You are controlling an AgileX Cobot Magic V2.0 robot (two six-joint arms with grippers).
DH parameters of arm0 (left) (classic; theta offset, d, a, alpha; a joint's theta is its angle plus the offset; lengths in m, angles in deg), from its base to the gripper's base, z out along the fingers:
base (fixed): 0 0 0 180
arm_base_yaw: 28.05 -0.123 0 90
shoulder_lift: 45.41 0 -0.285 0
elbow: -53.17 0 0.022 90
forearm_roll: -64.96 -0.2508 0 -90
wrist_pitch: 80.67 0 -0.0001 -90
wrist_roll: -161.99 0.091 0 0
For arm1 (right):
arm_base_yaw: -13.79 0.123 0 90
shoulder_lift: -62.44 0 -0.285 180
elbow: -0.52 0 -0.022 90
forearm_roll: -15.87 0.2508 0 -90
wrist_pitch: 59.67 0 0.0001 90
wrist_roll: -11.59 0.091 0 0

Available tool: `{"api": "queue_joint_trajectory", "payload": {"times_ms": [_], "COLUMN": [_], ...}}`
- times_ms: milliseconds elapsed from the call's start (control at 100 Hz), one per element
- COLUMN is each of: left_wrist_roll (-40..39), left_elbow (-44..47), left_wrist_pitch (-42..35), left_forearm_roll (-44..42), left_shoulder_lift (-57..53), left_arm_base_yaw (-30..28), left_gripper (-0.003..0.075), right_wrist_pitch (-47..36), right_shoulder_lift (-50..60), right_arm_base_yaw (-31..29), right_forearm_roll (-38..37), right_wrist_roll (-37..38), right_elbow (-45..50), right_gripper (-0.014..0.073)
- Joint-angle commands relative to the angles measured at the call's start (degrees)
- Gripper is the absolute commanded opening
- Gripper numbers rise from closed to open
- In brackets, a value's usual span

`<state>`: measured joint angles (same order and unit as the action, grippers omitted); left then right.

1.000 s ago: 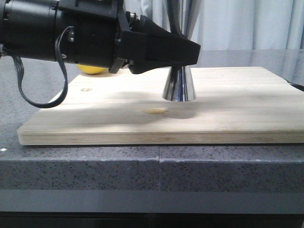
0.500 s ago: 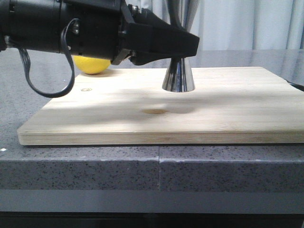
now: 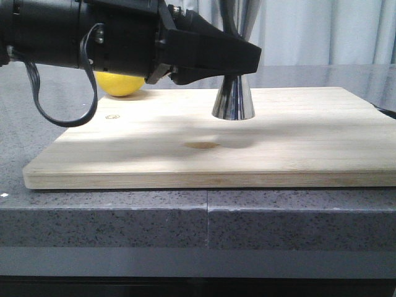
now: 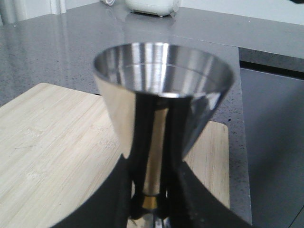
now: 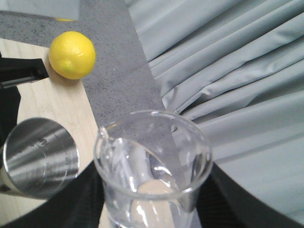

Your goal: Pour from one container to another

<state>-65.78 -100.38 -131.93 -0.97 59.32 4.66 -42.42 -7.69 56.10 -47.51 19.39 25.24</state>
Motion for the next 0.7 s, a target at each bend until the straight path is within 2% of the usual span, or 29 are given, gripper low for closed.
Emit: {"api": "queue_joint_trajectory", "payload": {"times_ms": [0,690], "left_wrist_roll": [-0.31,-0.31], "left_elbow": [-1.65,-1.65], "left_wrist_pitch": [-3.41,-3.41], "left_forearm_roll": [2.81,2.92], "left_shoulder_lift": [-2.73,-2.73], "left_arm_base_yaw": [0.11,0.11], "left_gripper": [-0.0021,-0.0021], "right_wrist_pitch": [-1.23,-1.23], "right_shoulder_lift": [1.26,1.26], "right_arm_base_yaw": [0.16,0.16], "right_forearm_roll": [-2.50,-6.56], "right_wrist_roll": [-0.52,-0.52], "right_elbow": [-2.07,-2.07], "right_gripper": [0.0272,0.0272]}}
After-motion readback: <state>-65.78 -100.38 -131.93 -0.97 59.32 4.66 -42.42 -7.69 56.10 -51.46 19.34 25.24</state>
